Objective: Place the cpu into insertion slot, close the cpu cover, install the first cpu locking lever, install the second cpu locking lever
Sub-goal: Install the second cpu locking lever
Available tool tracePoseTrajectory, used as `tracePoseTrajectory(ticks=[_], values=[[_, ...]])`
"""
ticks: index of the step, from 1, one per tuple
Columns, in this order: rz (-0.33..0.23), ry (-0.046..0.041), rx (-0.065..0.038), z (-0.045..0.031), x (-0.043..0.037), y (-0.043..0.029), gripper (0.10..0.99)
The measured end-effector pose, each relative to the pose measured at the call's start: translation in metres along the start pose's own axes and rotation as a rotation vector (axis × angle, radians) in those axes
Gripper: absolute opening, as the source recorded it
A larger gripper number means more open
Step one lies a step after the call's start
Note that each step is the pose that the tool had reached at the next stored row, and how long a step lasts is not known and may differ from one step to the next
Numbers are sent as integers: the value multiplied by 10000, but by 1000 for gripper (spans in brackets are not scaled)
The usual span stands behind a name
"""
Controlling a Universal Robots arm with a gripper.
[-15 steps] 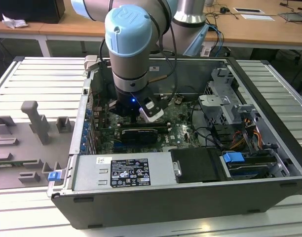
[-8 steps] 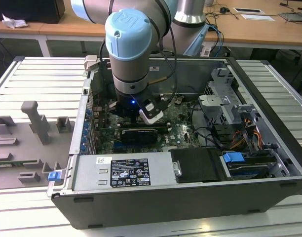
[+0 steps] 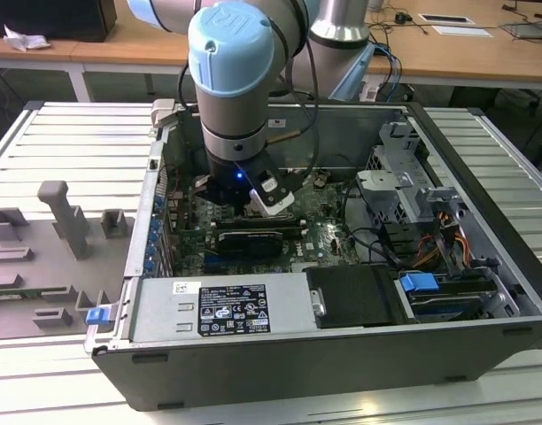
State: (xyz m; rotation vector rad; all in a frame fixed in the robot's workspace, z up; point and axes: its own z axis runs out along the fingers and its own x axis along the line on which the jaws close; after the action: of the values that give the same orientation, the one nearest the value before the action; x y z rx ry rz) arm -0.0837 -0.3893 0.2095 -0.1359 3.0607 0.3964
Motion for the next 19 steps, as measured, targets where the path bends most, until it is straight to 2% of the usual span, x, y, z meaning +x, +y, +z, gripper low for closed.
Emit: tracePoseTrajectory(ticks=[1, 3, 5, 7, 8, 10, 15, 19], values=[[3, 21, -8, -28, -1, 7, 106], [-66, 54, -13, -171, -6, 52, 106], [-67, 54, -13, -267, 0, 80, 106], [-68, 55, -13, -434, 2, 126, 106], [-68, 55, -13, -474, 1, 140, 106], [-69, 66, -22, -497, -2, 155, 106], [-68, 69, -23, -496, -10, 154, 106], [-71, 71, -26, -487, -56, 159, 106]])
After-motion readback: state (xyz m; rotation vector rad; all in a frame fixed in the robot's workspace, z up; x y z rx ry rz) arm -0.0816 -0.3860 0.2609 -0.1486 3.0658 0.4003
